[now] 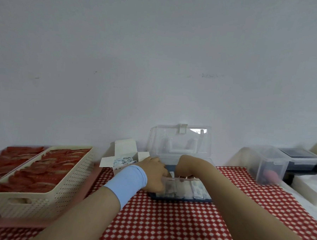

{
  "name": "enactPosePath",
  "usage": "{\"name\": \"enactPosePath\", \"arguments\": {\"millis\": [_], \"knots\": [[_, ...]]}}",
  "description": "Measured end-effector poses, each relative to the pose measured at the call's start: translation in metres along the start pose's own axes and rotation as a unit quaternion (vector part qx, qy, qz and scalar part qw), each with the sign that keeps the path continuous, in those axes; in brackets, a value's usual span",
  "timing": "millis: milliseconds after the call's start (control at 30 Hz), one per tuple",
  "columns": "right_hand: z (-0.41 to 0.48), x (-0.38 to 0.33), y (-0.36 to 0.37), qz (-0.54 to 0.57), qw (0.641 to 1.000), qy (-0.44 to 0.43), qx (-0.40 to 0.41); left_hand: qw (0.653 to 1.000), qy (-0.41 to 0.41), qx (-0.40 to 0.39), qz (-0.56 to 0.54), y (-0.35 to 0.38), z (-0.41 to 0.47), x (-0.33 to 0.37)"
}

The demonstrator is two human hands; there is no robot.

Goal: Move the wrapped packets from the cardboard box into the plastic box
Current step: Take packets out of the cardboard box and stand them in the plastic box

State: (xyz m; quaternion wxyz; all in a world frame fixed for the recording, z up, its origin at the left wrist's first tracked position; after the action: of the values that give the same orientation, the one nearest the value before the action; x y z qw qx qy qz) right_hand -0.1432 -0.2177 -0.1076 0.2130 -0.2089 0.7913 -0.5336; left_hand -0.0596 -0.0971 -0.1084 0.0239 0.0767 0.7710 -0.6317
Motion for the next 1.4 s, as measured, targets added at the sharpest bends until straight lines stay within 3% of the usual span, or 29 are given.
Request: {"name": "enactPosePath", "arguments": {"millis": [133, 267, 467, 633, 867, 1400], "knots": [[0.000, 0.001, -0.007, 0.044, 0.997, -0.026, 0.056, 0.999, 0.018, 0.020, 0.034, -0.009, -0.006, 0.000], [-0.014, -0.002, -0.003, 0.009, 0.995, -0.094, 0.039, 0.994, 0.021, -0.016, 0.109, -0.007, -0.009, 0.003], [0.005, 0.002, 0.005, 0.035, 0.995, -0.053, 0.082, 0.996, 0.019, 0.005, 0.091, -0.005, -0.008, 0.004], [0.010, 0.002, 0.007, 0.074, 0.995, -0.063, 0.032, 0.995, 0.021, 0.005, 0.099, -0.005, -0.009, 0.003], [0.008, 0.002, 0.003, 0.115, 0.992, -0.041, 0.042, 0.996, 0.017, 0.016, 0.091, -0.006, -0.008, 0.002], [-0.008, -0.007, -0.001, 0.046, 0.998, -0.034, 0.007, 0.995, 0.019, -0.008, 0.098, -0.003, -0.007, 0.004]]}}
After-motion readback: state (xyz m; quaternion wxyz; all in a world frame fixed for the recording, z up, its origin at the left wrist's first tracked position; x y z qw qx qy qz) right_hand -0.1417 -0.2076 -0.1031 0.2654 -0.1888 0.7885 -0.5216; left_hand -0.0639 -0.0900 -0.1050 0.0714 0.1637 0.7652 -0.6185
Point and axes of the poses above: each hand's wrist, its own z-axis towards the middle knuckle, its own y-axis out of the palm, x = y × z, the point moved 2 cm from there along z, towards the middle knuckle, and after that the axes turned 12 degrees about y, right-handed, at the moved point
